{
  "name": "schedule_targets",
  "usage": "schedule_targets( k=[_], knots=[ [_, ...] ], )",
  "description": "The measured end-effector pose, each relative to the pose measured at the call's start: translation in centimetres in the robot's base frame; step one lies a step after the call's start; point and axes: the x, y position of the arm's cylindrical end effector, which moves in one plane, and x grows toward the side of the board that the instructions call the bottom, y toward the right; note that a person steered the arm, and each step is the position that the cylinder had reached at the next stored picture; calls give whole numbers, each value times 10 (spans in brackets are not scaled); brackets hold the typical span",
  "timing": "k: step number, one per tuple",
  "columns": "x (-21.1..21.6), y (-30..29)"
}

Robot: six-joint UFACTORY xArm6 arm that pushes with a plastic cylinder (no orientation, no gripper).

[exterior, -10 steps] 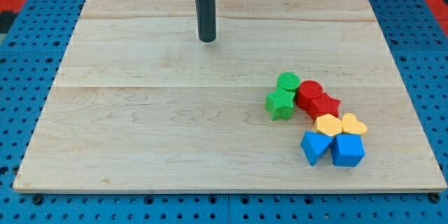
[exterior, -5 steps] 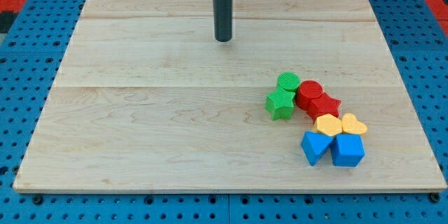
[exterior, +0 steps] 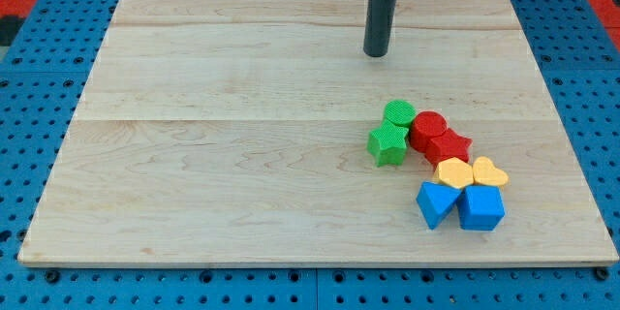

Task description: Point the arm diagonal top right to the red circle

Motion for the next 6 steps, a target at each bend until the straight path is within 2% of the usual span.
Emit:
schedule_targets(
  k=[1,4,5,6],
  knots=[
    [-22,-2],
    [-24,8],
    [-23,22],
    [-22,60]
  ],
)
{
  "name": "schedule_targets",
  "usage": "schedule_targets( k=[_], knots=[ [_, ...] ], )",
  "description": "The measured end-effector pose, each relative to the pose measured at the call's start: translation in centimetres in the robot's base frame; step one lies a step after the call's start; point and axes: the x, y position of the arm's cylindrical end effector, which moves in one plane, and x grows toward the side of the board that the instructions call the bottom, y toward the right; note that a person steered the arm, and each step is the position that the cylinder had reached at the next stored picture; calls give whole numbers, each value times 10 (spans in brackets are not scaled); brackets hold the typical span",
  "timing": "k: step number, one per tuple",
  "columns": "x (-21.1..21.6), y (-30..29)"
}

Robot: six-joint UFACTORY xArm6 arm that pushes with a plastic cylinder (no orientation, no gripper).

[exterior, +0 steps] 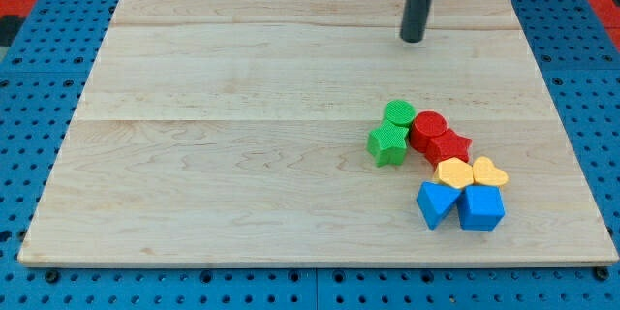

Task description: Point the arm diagonal top right to the red circle

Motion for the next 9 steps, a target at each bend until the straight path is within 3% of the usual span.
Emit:
schedule_targets(
  k=[3,9],
  knots=[
    [13,78],
    [41,82]
  ],
)
